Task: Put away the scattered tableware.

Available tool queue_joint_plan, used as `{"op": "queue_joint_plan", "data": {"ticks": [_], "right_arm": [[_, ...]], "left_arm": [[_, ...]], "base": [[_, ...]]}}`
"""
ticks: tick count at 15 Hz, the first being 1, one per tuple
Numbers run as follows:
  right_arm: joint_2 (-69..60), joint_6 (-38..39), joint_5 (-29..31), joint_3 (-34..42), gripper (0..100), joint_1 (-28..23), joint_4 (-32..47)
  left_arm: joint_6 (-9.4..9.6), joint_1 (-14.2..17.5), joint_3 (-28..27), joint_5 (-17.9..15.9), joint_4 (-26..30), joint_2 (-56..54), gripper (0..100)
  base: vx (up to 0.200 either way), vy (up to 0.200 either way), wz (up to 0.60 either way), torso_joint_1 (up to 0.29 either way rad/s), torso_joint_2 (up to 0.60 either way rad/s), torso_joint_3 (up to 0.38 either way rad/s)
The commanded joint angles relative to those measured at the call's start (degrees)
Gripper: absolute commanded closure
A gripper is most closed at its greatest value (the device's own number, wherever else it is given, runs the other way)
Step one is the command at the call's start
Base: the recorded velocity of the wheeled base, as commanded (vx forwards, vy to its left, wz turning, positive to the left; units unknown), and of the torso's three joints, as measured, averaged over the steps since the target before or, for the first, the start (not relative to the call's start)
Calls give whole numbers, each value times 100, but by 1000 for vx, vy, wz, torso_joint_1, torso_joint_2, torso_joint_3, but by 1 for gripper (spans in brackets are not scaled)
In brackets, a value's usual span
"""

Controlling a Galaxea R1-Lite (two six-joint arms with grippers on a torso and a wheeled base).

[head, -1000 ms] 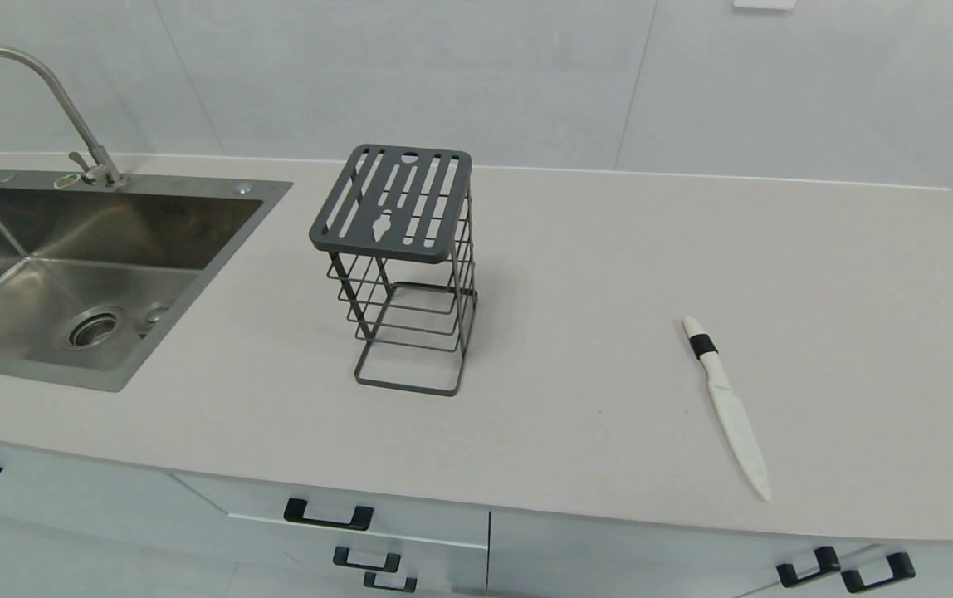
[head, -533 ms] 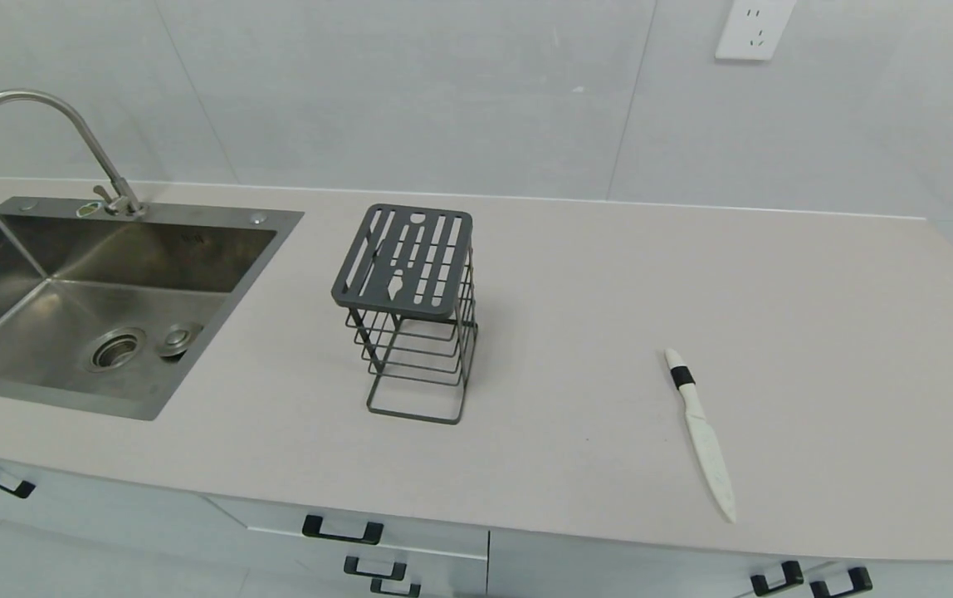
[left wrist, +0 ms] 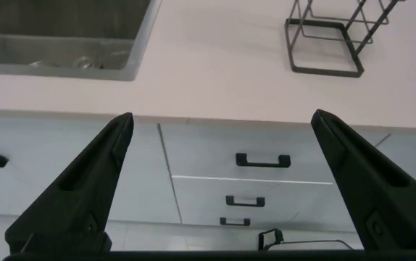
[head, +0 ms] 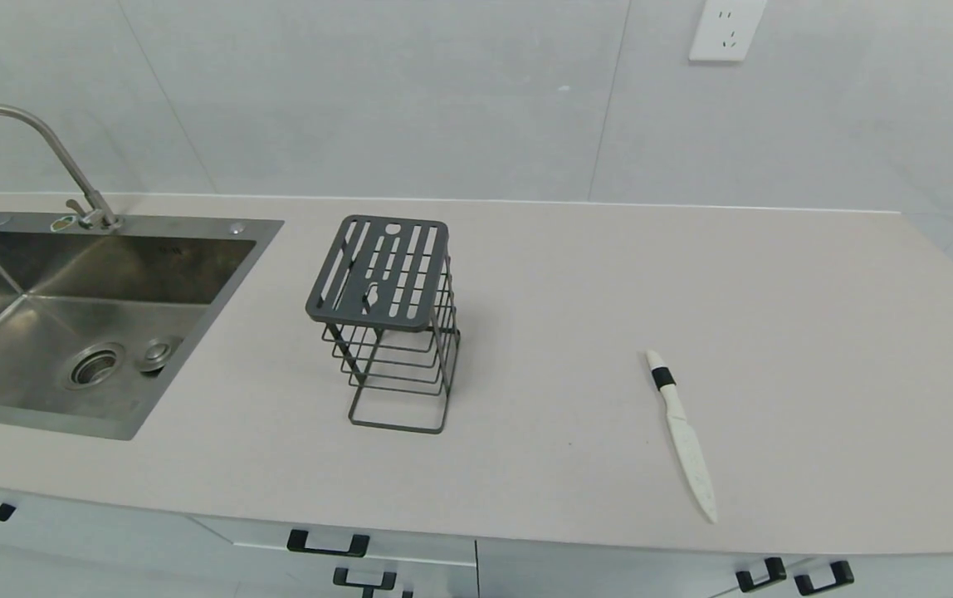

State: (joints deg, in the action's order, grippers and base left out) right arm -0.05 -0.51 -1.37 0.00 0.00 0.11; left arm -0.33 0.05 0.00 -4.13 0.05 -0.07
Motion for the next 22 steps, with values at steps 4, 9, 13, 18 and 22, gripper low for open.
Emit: {"op": "queue_joint_plan", "data": {"ticks": [4, 9, 13, 18, 22], "right_arm": [[5, -10, -4, 0, 0, -9, -2], [5, -2, -4, 0, 0, -9, -2], [5, -2, -13, 0, 0, -18, -2], [5, 25, -215, 0, 0, -9, -573], [5, -10, -786, -62, 0, 0, -1435]], "left_arm": [[-2, -5, 0, 0, -5, 7, 0], [7, -5, 0, -9, -5, 7, 0], [42, -5, 0, -17, 4, 7, 0], [42, -5, 0, 9, 4, 7, 0], [15, -5, 0, -17, -5, 7, 0]], "base": [[50, 0, 0, 1, 1, -1], [80, 0, 0, 12, 8, -2], [0, 0, 0, 0, 0, 0], [0, 0, 0, 0, 0, 0], [0, 0, 0, 0, 0, 0]]}}
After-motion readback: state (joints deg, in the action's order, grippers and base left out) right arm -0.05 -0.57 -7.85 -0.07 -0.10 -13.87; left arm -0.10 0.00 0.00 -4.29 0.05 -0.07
